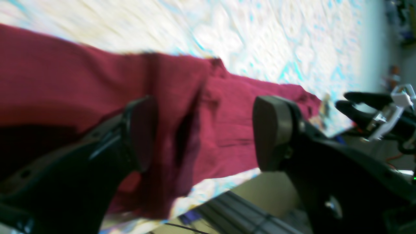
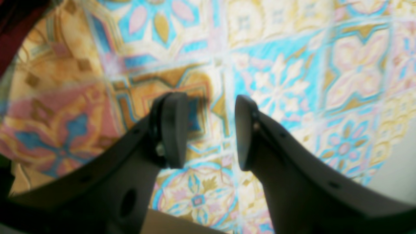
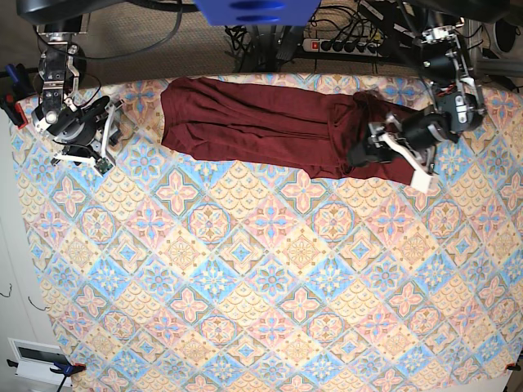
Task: Layout the t-shirt on the table in an organized manner, then fold the t-shirt properly
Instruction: 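Press and smooth the folded end with the left gripper, then push the strip's other end inward with the right gripper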
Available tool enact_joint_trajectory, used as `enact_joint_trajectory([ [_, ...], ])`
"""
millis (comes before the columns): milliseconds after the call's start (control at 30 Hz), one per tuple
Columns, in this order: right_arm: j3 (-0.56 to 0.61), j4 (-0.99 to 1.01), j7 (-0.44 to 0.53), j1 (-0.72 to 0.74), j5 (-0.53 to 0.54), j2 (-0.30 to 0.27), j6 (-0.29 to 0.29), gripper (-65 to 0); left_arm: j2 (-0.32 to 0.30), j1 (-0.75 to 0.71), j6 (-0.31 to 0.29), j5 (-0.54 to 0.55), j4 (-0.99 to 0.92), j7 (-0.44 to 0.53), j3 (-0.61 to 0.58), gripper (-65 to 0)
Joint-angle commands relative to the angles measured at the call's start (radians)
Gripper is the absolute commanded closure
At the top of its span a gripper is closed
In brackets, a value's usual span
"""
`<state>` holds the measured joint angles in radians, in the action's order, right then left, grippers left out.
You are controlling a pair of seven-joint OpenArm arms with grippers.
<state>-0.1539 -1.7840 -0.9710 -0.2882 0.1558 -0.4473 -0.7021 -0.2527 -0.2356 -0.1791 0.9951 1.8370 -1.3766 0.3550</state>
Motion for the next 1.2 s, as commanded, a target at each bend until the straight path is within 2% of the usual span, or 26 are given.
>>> enact_joint_trajectory([
  [0,-0.009,-0.035,0.019,0.01,0.009,-0.011,0.004,-23.2,-0.003,0.023,0.0,0.02,-0.003,0.018,-0.012,-41.8],
  [167,-0.006,-0.056,0.019,0.01,0.009,-0.011,0.004,-23.2,0.062,0.06,0.002,0.031,-0.055,0.016,-0.078,-41.8],
  [333,-0.006,-0.058,0.017,0.008,0.009,-0.005,0.004,-23.2,0.109,0.057,0.0,0.058,0.023,0.01,-0.095,-41.8],
  [433,-0.008,-0.058,0.017,-0.019,0.009,-0.005,0.004,-23.2,0.099,0.052,0.0,0.08,0.031,0.01,-0.075,-41.8],
  [600,-0.008,-0.06,0.017,-0.078,0.017,-0.005,0.004,-23.3,0.013,0.032,0.0,0.155,0.033,0.01,0.039,-41.8],
  [667,-0.011,-0.06,-0.006,-0.087,0.077,-0.005,0.004,-23.4,-0.038,0.031,0.0,0.206,0.033,0.01,0.078,-41.8],
  [800,-0.026,-0.06,-0.108,-0.081,0.295,-0.006,0.004,-23.5,-0.106,0.014,0.0,0.236,0.033,0.01,0.155,-41.8],
  [1000,-0.092,-0.06,-0.18,-0.079,0.572,-0.006,0.004,-23.8,-0.119,0.012,0.0,0.229,0.031,0.01,0.191,-41.8],
  [1167,-0.085,-0.05,-0.182,-0.079,0.704,-0.002,0.004,-30.2,-0.119,0.012,0.0,0.229,0.031,0.01,0.186,-41.8],
])
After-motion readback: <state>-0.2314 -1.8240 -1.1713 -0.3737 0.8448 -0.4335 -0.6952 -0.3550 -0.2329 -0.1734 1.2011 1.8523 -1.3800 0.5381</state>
